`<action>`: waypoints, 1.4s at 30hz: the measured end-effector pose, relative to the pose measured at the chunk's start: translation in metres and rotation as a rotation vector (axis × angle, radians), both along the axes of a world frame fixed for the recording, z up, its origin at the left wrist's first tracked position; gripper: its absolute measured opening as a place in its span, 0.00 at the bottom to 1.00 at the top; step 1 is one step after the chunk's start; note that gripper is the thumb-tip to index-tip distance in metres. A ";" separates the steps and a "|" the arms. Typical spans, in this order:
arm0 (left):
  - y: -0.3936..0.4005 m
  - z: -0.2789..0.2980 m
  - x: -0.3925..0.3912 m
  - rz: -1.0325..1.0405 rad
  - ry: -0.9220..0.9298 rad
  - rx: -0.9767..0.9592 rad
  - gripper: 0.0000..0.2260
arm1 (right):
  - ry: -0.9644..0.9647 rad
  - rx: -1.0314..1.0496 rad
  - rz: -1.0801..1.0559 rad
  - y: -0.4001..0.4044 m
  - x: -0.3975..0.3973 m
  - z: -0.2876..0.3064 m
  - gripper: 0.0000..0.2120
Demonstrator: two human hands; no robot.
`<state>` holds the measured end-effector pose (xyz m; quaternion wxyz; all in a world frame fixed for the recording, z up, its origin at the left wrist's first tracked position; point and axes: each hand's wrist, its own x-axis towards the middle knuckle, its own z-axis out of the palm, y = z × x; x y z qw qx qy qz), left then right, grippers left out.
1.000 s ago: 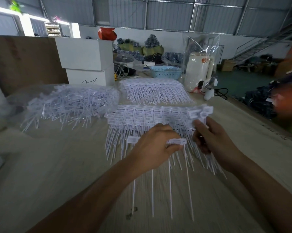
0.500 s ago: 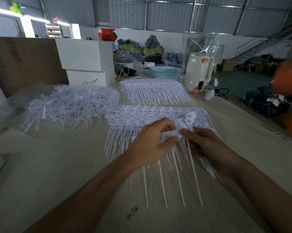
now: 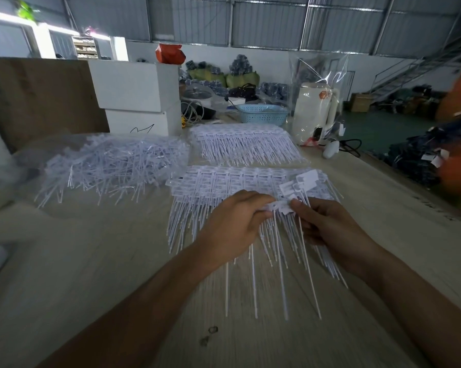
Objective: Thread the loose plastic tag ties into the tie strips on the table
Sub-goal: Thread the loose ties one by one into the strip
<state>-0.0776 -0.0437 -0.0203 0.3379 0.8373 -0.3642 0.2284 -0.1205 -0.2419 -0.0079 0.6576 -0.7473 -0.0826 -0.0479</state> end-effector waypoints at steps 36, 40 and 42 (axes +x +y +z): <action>-0.010 -0.002 -0.005 -0.107 0.071 -0.181 0.08 | 0.064 0.040 0.089 0.014 0.002 -0.015 0.20; -0.007 0.001 -0.004 -0.164 0.120 -0.191 0.08 | 0.061 0.036 0.055 0.011 0.001 -0.011 0.20; -0.003 0.002 -0.001 -0.160 0.121 -0.173 0.12 | 0.059 0.058 -0.009 0.008 0.003 -0.008 0.18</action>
